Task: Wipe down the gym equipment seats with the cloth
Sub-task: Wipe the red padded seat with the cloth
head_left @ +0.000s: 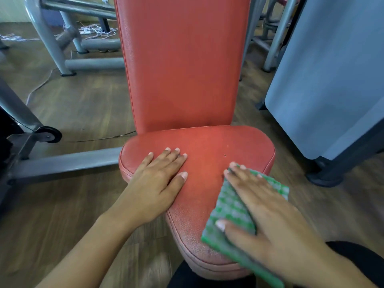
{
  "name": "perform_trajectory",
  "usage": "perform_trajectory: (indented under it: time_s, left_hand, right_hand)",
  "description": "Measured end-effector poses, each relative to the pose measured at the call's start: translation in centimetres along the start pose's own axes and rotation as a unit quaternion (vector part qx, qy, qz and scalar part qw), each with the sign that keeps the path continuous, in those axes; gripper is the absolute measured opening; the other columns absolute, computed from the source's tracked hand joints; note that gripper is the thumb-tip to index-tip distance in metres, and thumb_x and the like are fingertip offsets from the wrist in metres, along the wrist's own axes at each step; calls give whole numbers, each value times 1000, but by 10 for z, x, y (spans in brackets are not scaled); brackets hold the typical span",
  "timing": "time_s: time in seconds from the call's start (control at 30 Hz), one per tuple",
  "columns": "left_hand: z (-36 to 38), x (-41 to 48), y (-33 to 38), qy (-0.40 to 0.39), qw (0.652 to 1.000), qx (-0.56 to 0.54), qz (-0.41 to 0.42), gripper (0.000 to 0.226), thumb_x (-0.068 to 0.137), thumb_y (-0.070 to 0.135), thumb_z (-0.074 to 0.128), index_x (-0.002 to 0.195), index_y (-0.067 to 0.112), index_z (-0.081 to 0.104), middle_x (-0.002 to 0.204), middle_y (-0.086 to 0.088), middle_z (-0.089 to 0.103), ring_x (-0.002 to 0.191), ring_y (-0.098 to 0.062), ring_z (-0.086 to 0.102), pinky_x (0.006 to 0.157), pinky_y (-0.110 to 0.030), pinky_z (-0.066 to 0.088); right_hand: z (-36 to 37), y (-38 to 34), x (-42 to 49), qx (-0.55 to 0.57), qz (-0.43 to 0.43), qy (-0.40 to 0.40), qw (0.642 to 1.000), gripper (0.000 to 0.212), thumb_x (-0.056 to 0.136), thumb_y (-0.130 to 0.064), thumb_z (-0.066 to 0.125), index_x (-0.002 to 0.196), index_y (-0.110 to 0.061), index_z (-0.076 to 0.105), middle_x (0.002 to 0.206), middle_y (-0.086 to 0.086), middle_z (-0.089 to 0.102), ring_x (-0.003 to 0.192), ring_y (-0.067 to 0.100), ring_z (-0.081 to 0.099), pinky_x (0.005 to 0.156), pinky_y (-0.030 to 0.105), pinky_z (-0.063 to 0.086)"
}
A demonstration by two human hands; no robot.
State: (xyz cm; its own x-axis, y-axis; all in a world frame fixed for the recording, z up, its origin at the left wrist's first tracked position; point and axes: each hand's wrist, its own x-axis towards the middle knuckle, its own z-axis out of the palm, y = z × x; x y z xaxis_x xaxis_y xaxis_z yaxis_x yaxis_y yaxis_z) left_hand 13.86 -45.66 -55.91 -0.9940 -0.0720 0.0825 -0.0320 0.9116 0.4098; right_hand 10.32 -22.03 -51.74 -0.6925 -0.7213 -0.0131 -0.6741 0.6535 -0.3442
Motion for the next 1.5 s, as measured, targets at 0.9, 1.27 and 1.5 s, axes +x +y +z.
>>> perform_trajectory:
  time_s: [0.9, 1.27, 1.5]
  left_hand:
    - [-5, -3, 4, -13, 1000, 17, 0, 81, 77, 61, -2, 149, 33, 20, 158, 12, 13, 137, 9, -6, 109, -16, -14]
    - [-5, 0, 5, -13, 1000, 16, -4, 81, 77, 61, -2, 150, 33, 21, 158, 13, 12, 138, 9, -6, 108, -15, -17]
    - [-5, -1, 3, -11, 1000, 8, 4, 78, 78, 56, -1, 149, 33, 21, 157, 14, 12, 138, 10, -6, 108, -13, -17]
  right_hand:
    - [1, -5, 73, -67, -8, -73, 995, 84, 92, -68, 25, 154, -19, -3, 160, 0, -15, 146, 9, -15, 116, 25, -12]
    - [-10, 42, 107, -87, 99, -73, 989, 82, 93, -65, 25, 154, -16, 0, 161, 3, -12, 147, 13, -12, 115, 28, -10]
    - [0, 14, 81, -54, -12, -79, 995, 87, 86, -73, 20, 154, -23, 0, 160, -5, -12, 146, 6, -11, 115, 24, -10]
